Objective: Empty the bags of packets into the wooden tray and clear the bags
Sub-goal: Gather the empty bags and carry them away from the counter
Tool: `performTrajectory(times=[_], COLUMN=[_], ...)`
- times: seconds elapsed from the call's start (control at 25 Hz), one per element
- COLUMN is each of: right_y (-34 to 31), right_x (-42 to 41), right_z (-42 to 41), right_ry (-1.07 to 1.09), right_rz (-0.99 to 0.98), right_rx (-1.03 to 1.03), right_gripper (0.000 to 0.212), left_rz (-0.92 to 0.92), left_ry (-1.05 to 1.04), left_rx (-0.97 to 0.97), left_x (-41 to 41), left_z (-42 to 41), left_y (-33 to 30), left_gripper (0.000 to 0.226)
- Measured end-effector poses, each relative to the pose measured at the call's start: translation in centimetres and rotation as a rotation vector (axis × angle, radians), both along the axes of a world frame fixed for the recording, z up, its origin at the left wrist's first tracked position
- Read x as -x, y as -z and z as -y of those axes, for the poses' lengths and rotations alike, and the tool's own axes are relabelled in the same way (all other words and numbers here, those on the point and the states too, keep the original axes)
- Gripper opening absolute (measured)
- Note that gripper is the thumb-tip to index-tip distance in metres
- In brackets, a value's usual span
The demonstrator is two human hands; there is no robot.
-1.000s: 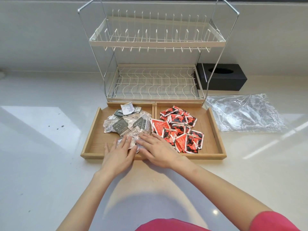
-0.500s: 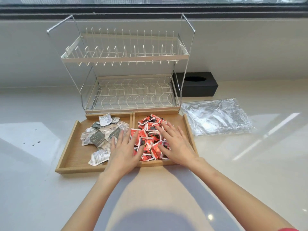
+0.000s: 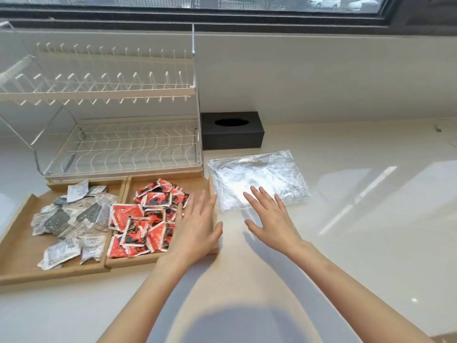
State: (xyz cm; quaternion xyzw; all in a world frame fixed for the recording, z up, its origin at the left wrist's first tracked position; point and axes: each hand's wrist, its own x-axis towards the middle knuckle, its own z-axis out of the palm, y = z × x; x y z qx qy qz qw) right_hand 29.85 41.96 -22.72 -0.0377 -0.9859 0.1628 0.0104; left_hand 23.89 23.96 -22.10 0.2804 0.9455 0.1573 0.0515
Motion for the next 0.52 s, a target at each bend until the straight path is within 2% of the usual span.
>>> performTrajectory(times=[0.08,0.2,0.36,0.52], right_y=[0.4,0.9,1.7,2.9], right_x=[-0.5,-0.4,0.8,2.5], right_z=[-2.5,-6.1,-10.3,-13.1], right_ry=[0.006,0.007,0.027,-0.026], right_rz=[0.019,0.064,0.108,0.136], right_rx=[-0.009,-0.078,-0.159,-0.229], right_gripper=[0.061,0.064,0.069,0.071], left_rz=[-0.002,0.004,0.041,0.037], left_ry=[0.016,0.033,0.028,-0.009], left_rx=[-0.032,-0.005,0.052,0.013], left_x=[-0.3,0.0,1.3,2.0], left_z=[-2.4,-5.8,-9.9,-12.9], left_y=[0.3,1.2,2.1,2.5], left_gripper=[0.081,0.064,0.063,0.059])
